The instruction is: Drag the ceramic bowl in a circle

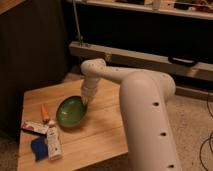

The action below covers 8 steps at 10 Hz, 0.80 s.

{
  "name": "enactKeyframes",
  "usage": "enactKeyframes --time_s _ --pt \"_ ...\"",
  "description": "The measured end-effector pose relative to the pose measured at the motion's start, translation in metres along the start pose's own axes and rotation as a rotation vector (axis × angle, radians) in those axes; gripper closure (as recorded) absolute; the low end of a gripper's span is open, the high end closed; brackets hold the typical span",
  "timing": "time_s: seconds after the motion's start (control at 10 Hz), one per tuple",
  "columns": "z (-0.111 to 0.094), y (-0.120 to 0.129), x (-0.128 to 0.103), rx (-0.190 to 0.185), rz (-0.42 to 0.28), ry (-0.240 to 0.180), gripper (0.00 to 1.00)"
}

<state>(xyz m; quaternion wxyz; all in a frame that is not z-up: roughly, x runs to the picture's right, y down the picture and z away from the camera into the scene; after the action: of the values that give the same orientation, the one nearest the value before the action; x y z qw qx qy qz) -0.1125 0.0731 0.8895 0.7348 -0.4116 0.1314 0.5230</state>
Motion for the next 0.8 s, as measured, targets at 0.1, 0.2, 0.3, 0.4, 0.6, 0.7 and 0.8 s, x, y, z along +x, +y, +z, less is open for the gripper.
enactKeyframes --time_s 0.1,0.2,0.3,0.4,0.6,0.7,0.8 --pt "0.002 -0.013 -0.004 0.011 0.038 0.006 1.0" --pt "0.003 -0.026 -0.003 0.018 0.073 0.008 1.0" --pt "-0.001 -0.044 0.005 0.028 0.117 0.007 1.0" --pt "-0.007 -0.059 0.014 0.036 0.148 0.0 1.0" --pt "-0.016 -0.091 0.044 0.057 0.209 -0.008 1.0" --pt "-0.018 -0.103 0.057 0.064 0.233 -0.01 1.0" --pt "-0.021 -0.118 0.074 0.072 0.263 -0.01 1.0"
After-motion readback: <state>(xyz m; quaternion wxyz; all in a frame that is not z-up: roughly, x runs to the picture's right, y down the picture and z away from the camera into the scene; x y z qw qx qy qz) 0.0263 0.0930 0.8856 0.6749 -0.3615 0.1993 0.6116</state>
